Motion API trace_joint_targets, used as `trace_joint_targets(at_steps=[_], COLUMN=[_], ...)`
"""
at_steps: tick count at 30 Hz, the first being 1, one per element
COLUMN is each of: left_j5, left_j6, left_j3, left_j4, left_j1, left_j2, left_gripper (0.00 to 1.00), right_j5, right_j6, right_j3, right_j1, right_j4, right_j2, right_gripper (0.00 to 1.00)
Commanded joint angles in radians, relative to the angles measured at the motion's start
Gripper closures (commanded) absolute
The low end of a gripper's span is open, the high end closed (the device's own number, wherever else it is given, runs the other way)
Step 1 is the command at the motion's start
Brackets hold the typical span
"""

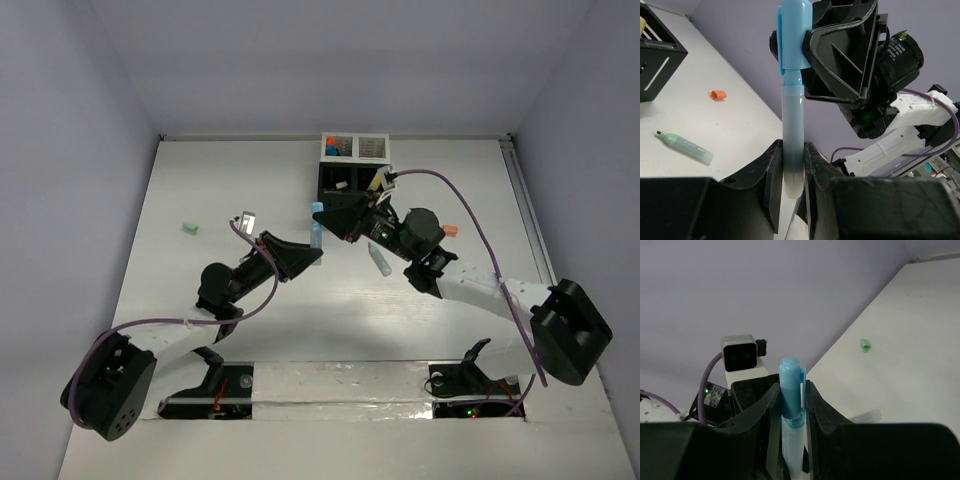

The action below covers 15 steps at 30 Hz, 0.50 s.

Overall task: Sort the stationery into containers
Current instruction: Close the pen cap on the pen.

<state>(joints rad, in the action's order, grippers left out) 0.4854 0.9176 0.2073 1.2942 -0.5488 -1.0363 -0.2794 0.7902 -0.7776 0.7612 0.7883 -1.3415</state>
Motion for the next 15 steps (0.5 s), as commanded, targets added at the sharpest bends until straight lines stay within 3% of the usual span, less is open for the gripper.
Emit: trace_joint_targets(at_steps=[1, 10, 15], left_j5=[-0.045, 0.013, 0.036], left_j6=[0.052, 0.170, 0.196], left_j3=[0.041, 0.049, 0.050], left_j4=[0.363, 0.620, 0.660], left_j1=[0.004, 0.004, 0.004], left_j2=[-0.044, -0.165, -0.159], left_gripper=[1.00, 1.00, 1.00], right_j5=[-0.027, -0.136, -0.217], right_j6=[0.024, 0.009, 0.038], right_j3=[0.024, 0.024, 0.000], right_j1=[0.021, 0.030, 0.030], right_j4=[0.169, 0.243, 0.194], right_j2=[0.015, 0.025, 0.030], right_gripper=[1.00, 1.00, 1.00])
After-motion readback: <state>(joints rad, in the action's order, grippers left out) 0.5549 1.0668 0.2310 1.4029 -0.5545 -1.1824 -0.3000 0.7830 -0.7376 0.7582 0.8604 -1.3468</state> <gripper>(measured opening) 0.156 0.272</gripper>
